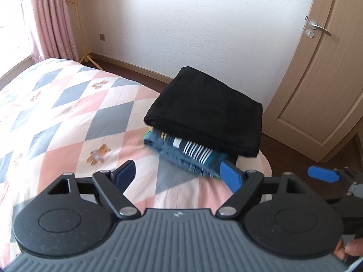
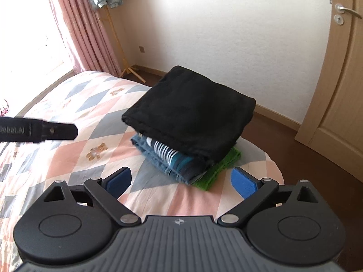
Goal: Fold clothes
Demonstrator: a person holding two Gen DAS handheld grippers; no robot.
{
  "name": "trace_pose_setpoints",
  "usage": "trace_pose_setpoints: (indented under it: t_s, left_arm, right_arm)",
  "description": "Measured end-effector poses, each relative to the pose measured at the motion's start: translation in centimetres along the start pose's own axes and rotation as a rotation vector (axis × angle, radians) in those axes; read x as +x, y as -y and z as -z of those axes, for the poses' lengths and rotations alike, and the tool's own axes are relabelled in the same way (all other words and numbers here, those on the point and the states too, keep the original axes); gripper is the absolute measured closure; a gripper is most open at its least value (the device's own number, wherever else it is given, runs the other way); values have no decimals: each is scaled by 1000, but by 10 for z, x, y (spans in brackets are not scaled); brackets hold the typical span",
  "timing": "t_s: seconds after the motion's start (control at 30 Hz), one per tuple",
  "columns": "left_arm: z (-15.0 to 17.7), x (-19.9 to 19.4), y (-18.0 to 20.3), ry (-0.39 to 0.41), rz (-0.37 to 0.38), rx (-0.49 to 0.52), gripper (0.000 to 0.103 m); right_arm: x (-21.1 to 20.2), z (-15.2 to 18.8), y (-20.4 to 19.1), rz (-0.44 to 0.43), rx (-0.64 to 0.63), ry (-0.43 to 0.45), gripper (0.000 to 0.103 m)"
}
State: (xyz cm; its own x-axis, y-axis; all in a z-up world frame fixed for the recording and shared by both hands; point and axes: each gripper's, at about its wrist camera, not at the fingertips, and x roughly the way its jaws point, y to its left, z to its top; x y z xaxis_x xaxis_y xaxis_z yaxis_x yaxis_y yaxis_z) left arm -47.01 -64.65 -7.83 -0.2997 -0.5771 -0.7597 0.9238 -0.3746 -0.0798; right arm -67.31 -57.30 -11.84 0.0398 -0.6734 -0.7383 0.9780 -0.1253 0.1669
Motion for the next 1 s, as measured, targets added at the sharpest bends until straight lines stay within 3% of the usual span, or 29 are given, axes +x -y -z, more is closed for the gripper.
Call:
trace_pose_setpoints:
  t_s: [0.37,0.6,0.77,0.87,0.93,1.0]
  left_arm:
    - [60,-51,-14,-6,-52,-24,1]
    - [78,-61,-17,7,-105,17,1]
    - [84,-71,-21,60,-86,16,1]
    - [82,-72,-23,86,-156,26,1]
    - [81,-71,-25,92,-214,28,1]
    - [80,-70,-29,94,-215,25,1]
  right_arm:
    - [-57,49,-28,39,45,20,2]
    - [-67,68,-44,113,9,13,2]
    - [-67,72,-65,231,-62,32,0]
    - [-67,74,-77,306,-91,70,0]
    - [-69,75,-79,306,-77,98,0]
    - [-69,75,-77,289,-35,100,0]
